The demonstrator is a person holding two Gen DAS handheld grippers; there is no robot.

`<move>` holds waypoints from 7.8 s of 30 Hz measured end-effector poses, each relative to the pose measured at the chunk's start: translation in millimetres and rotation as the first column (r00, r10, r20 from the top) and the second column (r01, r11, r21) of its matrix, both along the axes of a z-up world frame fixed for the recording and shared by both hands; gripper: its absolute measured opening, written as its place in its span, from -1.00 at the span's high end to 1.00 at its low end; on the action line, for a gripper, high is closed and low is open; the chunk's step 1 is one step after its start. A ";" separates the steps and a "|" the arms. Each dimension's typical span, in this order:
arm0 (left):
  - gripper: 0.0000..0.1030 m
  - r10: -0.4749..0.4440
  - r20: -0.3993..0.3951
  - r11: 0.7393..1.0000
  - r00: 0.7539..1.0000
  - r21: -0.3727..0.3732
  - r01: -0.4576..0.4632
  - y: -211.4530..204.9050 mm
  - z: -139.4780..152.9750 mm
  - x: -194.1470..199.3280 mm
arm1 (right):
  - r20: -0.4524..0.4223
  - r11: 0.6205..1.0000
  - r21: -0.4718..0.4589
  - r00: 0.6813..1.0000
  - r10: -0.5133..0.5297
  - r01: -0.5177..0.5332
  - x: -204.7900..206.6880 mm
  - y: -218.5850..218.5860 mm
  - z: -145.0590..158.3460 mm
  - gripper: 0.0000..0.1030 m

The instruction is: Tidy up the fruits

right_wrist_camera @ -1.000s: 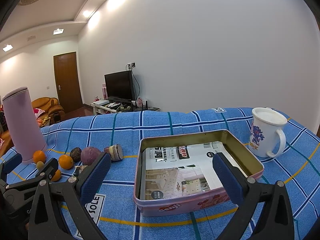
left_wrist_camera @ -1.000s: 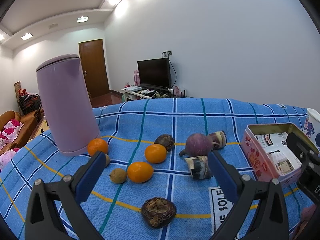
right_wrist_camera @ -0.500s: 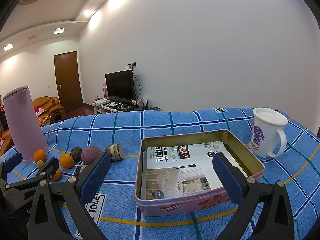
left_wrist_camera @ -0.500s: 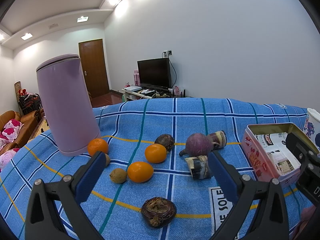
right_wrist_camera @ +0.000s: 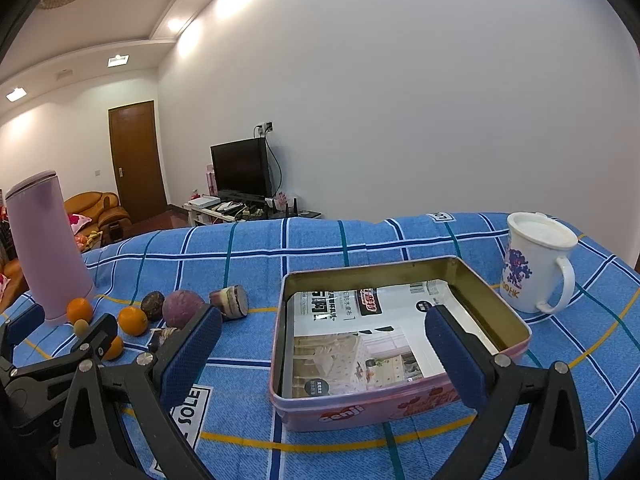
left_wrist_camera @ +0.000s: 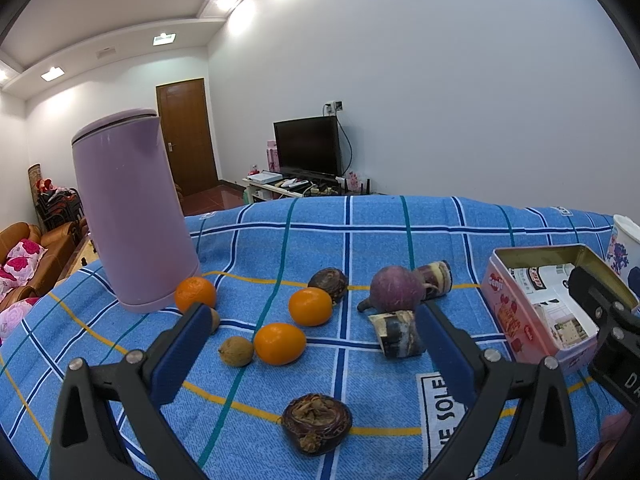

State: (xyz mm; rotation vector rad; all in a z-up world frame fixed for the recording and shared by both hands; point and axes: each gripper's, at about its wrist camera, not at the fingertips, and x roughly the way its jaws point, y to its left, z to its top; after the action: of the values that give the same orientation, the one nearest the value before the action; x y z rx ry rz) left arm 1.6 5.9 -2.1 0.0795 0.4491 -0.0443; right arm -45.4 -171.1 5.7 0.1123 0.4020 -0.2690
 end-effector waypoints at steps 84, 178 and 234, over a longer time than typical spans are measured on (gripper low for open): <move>-0.37 -0.010 -0.368 0.999 0.930 0.030 0.023 86.6 -42.4 75.8 | -0.235 0.844 0.235 0.814 0.531 -0.483 51.2 73.1 -30.1 0.09; 0.45 -0.402 -0.236 0.915 0.885 -0.059 0.400 -182.5 -20.1 17.1 | -0.278 0.978 0.117 0.940 0.198 -0.171 26.3 -129.6 -36.5 0.04; -1.00 -0.156 -0.017 0.980 0.988 0.122 0.157 -75.1 -4.0 10.9 | 0.092 0.996 -0.076 0.995 -0.048 0.055 -31.3 -103.8 6.1 -0.56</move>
State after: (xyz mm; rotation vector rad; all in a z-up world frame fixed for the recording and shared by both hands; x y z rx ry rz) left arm 12.5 -69.3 -6.2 0.2360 0.4519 -0.1722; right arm -76.7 -275.0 11.8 0.0571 0.2983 -0.3289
